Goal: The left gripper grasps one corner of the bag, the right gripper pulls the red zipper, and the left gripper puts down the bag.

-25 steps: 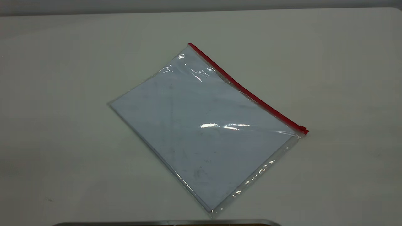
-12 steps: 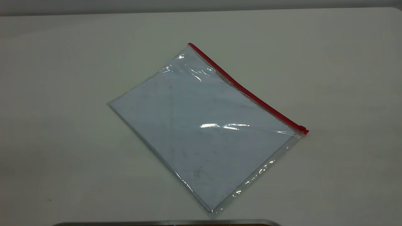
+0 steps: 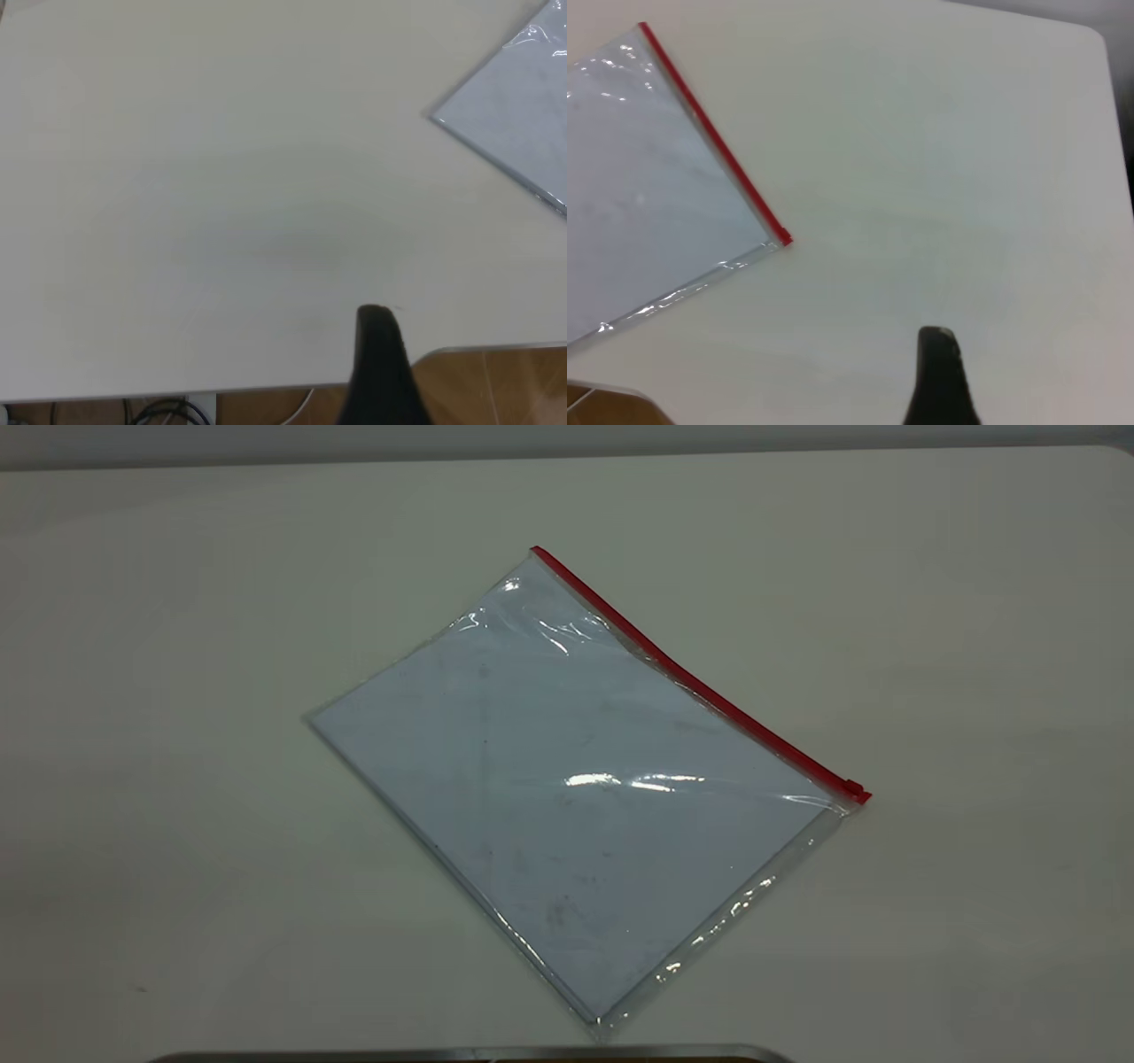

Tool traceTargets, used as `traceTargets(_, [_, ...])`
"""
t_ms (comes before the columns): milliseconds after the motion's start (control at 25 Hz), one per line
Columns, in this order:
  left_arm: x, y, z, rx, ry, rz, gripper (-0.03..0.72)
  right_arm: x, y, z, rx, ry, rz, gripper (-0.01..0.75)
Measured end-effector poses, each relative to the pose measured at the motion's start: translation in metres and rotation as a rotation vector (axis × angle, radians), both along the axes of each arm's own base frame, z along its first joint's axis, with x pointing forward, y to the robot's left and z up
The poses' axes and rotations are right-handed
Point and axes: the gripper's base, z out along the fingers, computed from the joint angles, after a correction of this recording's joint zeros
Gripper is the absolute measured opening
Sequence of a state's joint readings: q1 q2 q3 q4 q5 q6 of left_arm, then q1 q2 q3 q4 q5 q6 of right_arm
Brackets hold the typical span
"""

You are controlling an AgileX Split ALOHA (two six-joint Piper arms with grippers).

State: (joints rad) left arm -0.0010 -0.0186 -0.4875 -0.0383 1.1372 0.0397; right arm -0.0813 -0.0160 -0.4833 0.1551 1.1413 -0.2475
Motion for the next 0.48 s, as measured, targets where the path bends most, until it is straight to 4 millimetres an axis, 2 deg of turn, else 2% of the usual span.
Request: traceTargets(480, [0.0, 0.0, 0.0, 0.0, 0.0, 0.0, 0.59, -0.0001, -0.0099, -0.0006, 0.044, 0.007, -0.154, 0.576])
